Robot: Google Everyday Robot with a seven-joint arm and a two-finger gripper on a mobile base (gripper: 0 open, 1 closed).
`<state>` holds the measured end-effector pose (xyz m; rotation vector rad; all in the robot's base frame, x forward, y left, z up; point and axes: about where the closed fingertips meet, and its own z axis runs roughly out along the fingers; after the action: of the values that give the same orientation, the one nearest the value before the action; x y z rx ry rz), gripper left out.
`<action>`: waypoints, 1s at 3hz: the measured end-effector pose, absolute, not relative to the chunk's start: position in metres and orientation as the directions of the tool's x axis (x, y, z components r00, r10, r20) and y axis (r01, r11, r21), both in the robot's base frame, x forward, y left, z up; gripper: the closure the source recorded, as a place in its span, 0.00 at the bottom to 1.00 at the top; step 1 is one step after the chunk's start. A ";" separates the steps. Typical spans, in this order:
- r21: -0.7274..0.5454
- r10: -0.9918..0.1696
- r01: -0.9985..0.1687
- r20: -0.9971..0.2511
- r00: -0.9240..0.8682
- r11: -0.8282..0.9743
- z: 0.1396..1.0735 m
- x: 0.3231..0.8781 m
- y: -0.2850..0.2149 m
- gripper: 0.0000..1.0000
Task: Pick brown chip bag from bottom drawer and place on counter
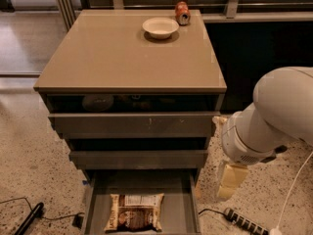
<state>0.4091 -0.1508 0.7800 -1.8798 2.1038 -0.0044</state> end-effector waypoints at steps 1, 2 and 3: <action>-0.180 -0.961 -0.974 -0.264 -0.085 0.135 0.762 0.396 -0.144 0.00; -0.142 -0.956 -0.983 -0.285 -0.074 0.118 0.738 0.375 -0.133 0.00; -0.063 -0.962 -0.996 -0.269 -0.052 0.071 0.695 0.336 -0.121 0.00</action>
Offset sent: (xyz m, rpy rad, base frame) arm -0.0824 0.0349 -0.0967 0.0836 0.1614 0.0743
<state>0.3357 -0.1212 0.6949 -1.9804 2.1085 0.2039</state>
